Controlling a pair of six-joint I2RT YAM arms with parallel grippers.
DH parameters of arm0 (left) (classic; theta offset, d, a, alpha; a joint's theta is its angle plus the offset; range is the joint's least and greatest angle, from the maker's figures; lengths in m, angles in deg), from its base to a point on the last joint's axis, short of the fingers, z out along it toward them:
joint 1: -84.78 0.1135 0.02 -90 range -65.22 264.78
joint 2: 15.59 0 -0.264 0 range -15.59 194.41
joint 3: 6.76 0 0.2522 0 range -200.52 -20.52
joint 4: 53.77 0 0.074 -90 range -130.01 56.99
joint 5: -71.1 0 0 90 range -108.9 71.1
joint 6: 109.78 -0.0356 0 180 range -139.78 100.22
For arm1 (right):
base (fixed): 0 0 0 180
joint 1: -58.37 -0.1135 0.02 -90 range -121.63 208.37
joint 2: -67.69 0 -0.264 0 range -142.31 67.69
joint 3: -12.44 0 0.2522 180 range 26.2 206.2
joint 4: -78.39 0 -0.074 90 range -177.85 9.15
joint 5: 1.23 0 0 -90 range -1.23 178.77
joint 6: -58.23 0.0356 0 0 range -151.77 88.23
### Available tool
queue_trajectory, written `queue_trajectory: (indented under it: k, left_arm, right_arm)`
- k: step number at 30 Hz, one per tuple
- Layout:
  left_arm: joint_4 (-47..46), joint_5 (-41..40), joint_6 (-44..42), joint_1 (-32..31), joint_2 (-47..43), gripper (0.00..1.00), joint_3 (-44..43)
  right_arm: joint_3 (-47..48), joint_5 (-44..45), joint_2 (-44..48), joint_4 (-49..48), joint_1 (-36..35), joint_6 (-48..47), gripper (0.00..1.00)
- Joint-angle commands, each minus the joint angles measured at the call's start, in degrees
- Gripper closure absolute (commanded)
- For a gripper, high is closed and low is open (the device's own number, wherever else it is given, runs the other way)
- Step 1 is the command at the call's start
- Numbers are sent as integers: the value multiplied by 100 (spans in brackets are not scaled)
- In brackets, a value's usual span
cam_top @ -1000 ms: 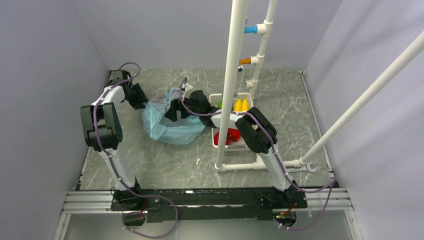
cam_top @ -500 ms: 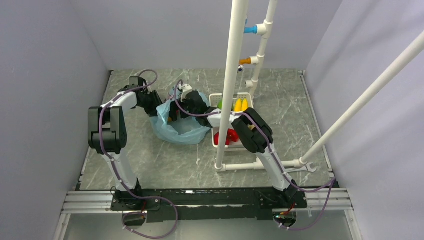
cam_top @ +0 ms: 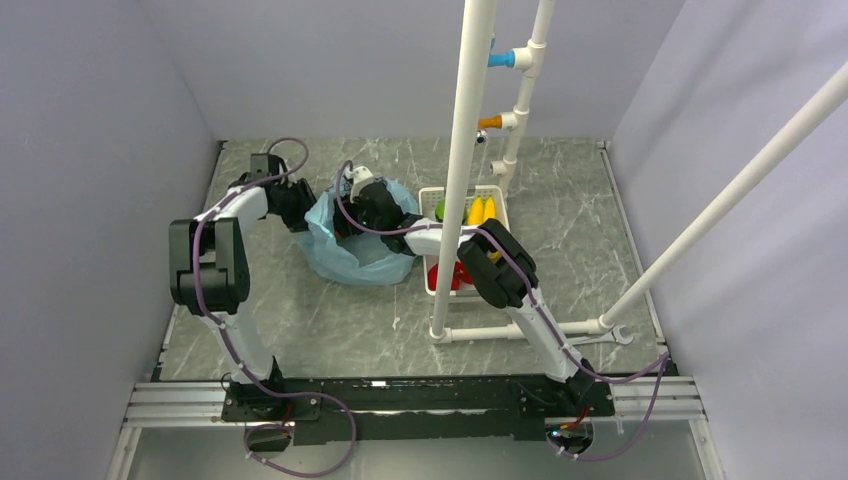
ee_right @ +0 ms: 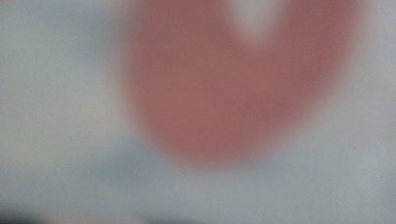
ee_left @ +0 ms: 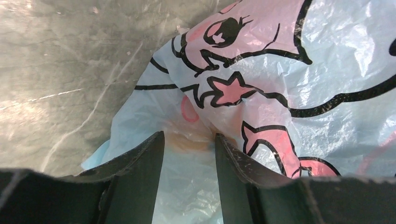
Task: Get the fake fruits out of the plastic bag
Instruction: Take out the fake fruit from the plastic bag.
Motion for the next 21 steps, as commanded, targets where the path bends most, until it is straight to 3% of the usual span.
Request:
queue_trajectory:
  k: [1,4,6,8,13,21]
  left_arm:
    - [587,-345,-375,-62,-728,49,-68]
    - [750,-778,-563,-61,-1167,42,-82]
    - [707,-1029,-603,-63,-1576,31,89]
    - [761,-1263,-651,-56,-1869,25,187]
    - [803,-1556,-740,-63,-2617,22,270]
    - [-201,-1079,-1233,-135,-3653,24,1094]
  right_arm:
    - [-15,307,-43,72,77,-217,56]
    - [35,-75,134,282,117,-116,76]
    - [-74,-319,350,359,156,-7,80]
    - [-348,-465,708,299,191,65,84]
    - [-750,-1392,1298,375,355,170,90]
    - [-1226,-2505,2089,898,749,543,91]
